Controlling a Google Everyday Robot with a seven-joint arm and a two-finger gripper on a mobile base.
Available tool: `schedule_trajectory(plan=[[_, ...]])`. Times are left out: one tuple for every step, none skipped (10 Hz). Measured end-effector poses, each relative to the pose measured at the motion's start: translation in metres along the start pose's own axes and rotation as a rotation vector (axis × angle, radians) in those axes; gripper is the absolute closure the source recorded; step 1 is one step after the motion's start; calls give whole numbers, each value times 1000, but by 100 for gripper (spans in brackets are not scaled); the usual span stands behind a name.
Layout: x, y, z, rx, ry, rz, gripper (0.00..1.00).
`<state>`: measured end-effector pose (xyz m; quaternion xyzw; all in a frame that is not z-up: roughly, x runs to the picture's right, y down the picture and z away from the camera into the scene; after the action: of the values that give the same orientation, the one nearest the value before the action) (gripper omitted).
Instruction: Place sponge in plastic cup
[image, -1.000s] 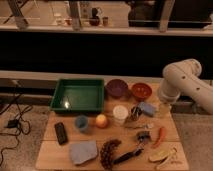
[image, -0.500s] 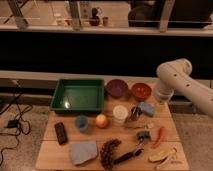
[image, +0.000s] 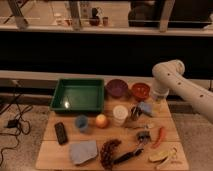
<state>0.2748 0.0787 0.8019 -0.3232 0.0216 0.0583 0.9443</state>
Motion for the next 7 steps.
schedule_trajectory(plan=[[-3, -6, 5, -4, 2, 0, 20], [-2, -10, 10, -13, 5, 8, 20], [3, -12, 14, -16, 12, 15, 20], [7, -14, 22, -25, 21, 29, 20], [9, -16, 27, -30, 28, 36, 20], [13, -17, 30, -34, 35, 49, 20], [21, -16, 33, -40, 48, 66, 20]])
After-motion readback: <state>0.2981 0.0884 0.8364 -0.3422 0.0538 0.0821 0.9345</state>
